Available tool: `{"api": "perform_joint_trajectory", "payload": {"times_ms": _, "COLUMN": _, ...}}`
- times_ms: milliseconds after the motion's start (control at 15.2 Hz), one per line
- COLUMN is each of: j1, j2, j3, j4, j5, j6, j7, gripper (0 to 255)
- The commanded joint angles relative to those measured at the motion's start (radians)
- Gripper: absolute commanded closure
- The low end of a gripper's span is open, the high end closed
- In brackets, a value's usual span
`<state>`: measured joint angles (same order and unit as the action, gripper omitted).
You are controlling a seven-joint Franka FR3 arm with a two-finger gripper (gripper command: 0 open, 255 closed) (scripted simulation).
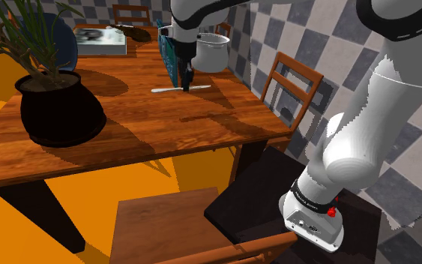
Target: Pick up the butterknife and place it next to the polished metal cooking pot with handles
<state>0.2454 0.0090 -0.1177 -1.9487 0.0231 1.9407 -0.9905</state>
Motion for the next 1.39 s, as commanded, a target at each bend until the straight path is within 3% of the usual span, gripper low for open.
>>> {"api": "perform_joint_trajectory", "payload": {"times_ms": 0, "j1": -0.001, "j2": -0.007, "j3": -0.001, "j4": 0.02, "j5": -0.001, "j6": -0.027, "j7": -0.001, "gripper": 255}}
{"api": "perform_joint_trajectory", "payload": {"times_ms": 1320, "j1": -0.001, "j2": -0.012, "j3": -0.001, "j4": 0.284, "j5": -0.003, "j6": -0.296, "j7": 0.005, "gripper": 255}}
